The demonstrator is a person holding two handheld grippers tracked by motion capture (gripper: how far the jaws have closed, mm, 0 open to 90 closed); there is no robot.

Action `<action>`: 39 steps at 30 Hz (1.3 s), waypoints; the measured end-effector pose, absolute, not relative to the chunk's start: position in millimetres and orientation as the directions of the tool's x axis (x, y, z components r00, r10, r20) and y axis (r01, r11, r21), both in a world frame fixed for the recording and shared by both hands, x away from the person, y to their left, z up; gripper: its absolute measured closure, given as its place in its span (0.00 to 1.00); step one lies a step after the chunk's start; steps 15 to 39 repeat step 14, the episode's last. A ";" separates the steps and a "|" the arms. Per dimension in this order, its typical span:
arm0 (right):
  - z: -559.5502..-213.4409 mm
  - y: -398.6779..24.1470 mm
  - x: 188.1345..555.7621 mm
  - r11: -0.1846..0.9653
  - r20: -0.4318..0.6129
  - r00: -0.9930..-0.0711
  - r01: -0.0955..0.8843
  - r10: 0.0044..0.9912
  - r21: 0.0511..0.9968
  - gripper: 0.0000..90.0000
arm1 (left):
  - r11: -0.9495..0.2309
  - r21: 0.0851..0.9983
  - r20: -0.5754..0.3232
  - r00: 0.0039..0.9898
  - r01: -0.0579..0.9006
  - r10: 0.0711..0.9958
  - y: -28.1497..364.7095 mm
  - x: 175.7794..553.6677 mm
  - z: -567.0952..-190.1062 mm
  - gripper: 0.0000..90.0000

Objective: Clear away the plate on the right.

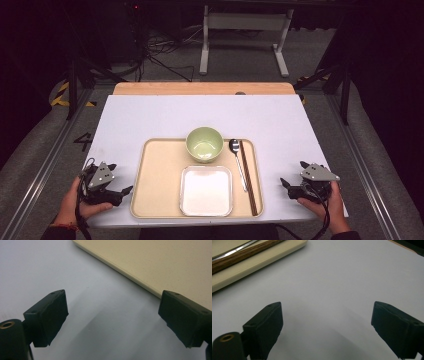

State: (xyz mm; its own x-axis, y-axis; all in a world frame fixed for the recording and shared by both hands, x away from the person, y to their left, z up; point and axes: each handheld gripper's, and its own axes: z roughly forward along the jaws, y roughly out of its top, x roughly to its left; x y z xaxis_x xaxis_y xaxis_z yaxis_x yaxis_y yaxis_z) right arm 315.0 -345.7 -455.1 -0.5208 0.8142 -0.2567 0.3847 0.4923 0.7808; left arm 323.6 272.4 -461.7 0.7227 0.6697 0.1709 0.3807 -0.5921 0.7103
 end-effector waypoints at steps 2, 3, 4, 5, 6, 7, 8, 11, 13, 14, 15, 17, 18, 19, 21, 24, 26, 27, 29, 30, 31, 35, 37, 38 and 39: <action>-455.0 -345.8 314.8 0.490 -0.256 -0.518 0.385 0.816 0.782 0.12 | -0.591 0.711 0.168 0.724 0.380 0.669 272.0 323.8 -461.9 0.11; -454.8 -346.1 314.6 0.487 -0.256 -0.515 0.384 0.818 0.785 0.12 | -0.590 0.711 0.166 0.724 0.383 0.670 271.7 323.6 -462.0 0.11; -454.4 -346.3 314.5 0.486 -0.255 -0.514 0.385 0.819 0.785 0.12 | -0.592 0.711 0.169 0.725 0.380 0.668 271.8 323.5 -461.7 0.11; -454.3 -346.4 314.5 0.485 -0.255 -0.513 0.385 0.820 0.785 0.12 | -0.591 0.712 0.169 0.724 0.380 0.669 271.8 323.4 -461.6 0.11; -454.3 -346.3 314.5 0.485 -0.255 -0.512 0.385 0.820 0.785 0.12 | -0.589 0.713 0.169 0.722 0.381 0.671 271.9 323.2 -461.5 0.11; -454.1 -346.1 314.3 0.484 -0.255 -0.511 0.384 0.821 0.786 0.12 | -0.592 0.711 0.170 0.725 0.379 0.668 272.2 323.3 -461.2 0.11; -453.9 -345.9 314.2 0.484 -0.256 -0.511 0.383 0.820 0.787 0.12 | -0.590 0.713 0.168 0.724 0.380 0.669 272.2 322.8 -461.1 0.11; -453.2 -345.0 313.7 0.483 -0.258 -0.511 0.377 0.820 0.790 0.12 | -0.583 0.718 0.165 0.720 0.381 0.674 272.5 322.3 -460.0 0.11; -453.2 -344.9 313.3 0.484 -0.259 -0.511 0.377 0.820 0.790 0.12 | -0.582 0.717 0.167 0.717 0.382 0.677 272.4 322.9 -459.8 0.11; -453.3 -345.3 313.1 0.486 -0.260 -0.512 0.377 0.819 0.789 0.12 | -0.587 0.713 0.168 0.719 0.384 0.674 272.2 323.5 -459.8 0.11; -453.3 -345.3 313.1 0.486 -0.260 -0.512 0.377 0.819 0.789 0.12 | -0.587 0.713 0.168 0.719 0.384 0.674 272.2 323.5 -459.8 0.11; -453.3 -345.3 313.1 0.486 -0.260 -0.512 0.377 0.819 0.789 0.12 | -0.587 0.713 0.168 0.719 0.384 0.674 272.2 323.5 -459.8 0.11; -453.3 -345.3 313.1 0.486 -0.260 -0.512 0.377 0.819 0.789 0.12 | -0.587 0.713 0.168 0.719 0.384 0.674 272.2 323.5 -459.8 0.11; -453.3 -345.3 313.1 0.486 -0.260 -0.512 0.377 0.819 0.789 0.12 | -0.587 0.713 0.168 0.719 0.384 0.674 272.2 323.5 -459.8 0.11; -453.3 -345.3 313.1 0.486 -0.260 -0.512 0.377 0.819 0.789 0.12 | -0.587 0.713 0.168 0.719 0.384 0.674 272.2 323.5 -459.8 0.11; -453.3 -345.3 313.1 0.486 -0.260 -0.512 0.377 0.819 0.789 0.12 | -0.587 0.713 0.168 0.719 0.384 0.674 272.2 323.5 -459.8 0.11; -453.3 -345.3 313.1 0.486 -0.260 -0.512 0.377 0.819 0.789 0.12 | -0.587 0.713 0.168 0.719 0.384 0.674 272.2 323.5 -459.8 0.11; -453.3 -345.3 313.1 0.486 -0.260 -0.512 0.377 0.819 0.789 0.12 | -0.587 0.713 0.168 0.719 0.384 0.674 272.2 323.5 -459.8 0.11; -453.3 -345.3 313.1 0.486 -0.260 -0.512 0.377 0.819 0.789 0.12 | -0.587 0.713 0.168 0.719 0.384 0.674 272.2 323.5 -459.8 0.11; -453.3 -345.3 313.1 0.486 -0.260 -0.512 0.377 0.819 0.789 0.12 | -0.587 0.713 0.168 0.719 0.384 0.674 272.2 323.5 -459.8 0.11; -453.3 -345.3 313.1 0.486 -0.260 -0.512 0.377 0.819 0.789 0.12 | -0.587 0.713 0.168 0.719 0.384 0.674 272.2 323.5 -459.8 0.11; -453.3 -345.3 313.1 0.486 -0.260 -0.512 0.377 0.819 0.789 0.12 | -0.587 0.713 0.168 0.719 0.384 0.674 272.2 323.5 -459.8 0.11; -453.3 -345.3 313.1 0.486 -0.260 -0.512 0.377 0.819 0.789 0.12 | -0.587 0.713 0.168 0.719 0.384 0.674 272.2 323.5 -459.8 0.11; -453.3 -345.3 313.1 0.486 -0.260 -0.512 0.377 0.819 0.789 0.12 | -0.587 0.713 0.168 0.719 0.384 0.674 272.2 323.5 -459.8 0.11; -453.3 -345.3 313.1 0.486 -0.260 -0.512 0.377 0.819 0.789 0.12 | -0.587 0.713 0.168 0.719 0.384 0.674 272.2 323.5 -459.8 0.11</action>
